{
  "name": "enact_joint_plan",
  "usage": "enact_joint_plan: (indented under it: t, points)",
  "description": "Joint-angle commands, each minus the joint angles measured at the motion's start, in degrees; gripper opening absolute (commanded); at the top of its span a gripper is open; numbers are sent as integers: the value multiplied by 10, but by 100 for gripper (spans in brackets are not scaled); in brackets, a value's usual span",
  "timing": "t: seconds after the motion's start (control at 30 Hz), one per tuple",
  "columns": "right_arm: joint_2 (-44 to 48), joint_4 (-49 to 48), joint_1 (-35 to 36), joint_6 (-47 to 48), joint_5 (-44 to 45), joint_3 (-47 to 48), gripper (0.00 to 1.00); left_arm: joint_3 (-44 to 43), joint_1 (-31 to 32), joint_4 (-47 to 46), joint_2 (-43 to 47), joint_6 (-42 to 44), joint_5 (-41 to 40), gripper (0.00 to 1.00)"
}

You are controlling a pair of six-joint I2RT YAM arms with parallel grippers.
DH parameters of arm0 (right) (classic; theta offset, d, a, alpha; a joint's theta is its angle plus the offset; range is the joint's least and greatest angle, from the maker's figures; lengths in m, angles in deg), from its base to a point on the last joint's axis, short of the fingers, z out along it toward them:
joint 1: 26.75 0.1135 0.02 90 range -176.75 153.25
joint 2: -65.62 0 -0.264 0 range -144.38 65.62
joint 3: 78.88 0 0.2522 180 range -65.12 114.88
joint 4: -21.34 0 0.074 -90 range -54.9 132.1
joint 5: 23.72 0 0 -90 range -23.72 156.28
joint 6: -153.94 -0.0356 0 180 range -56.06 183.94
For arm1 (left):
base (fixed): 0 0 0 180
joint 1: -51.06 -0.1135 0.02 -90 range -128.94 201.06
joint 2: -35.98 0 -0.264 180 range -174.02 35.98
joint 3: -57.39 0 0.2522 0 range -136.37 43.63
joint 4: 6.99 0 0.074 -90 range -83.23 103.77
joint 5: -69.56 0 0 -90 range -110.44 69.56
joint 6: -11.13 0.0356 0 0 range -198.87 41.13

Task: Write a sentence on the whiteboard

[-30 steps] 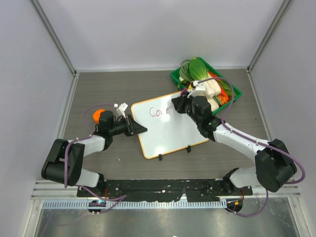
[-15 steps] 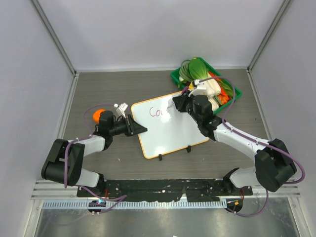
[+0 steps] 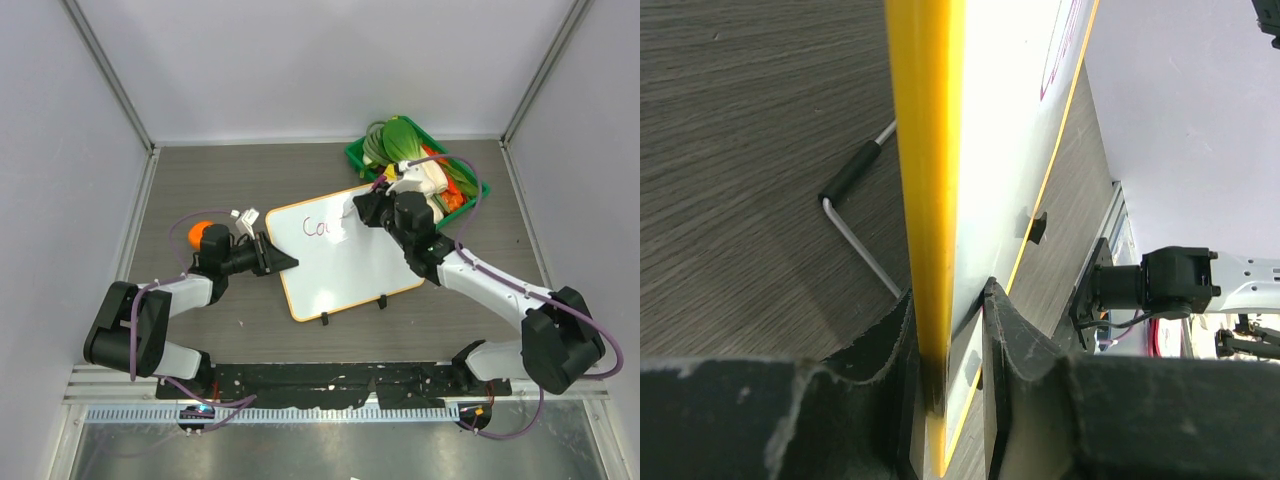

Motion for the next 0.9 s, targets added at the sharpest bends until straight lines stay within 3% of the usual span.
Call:
enact_joint_plan:
  t: [0.0,0.87]
  points:
    - [36,-13,-4,-4,7,3,1,9,3,80,-13,71,-104,0]
    - [2,-14,-14,3,-16,-16,1,7,3,81,-16,72,-104,0]
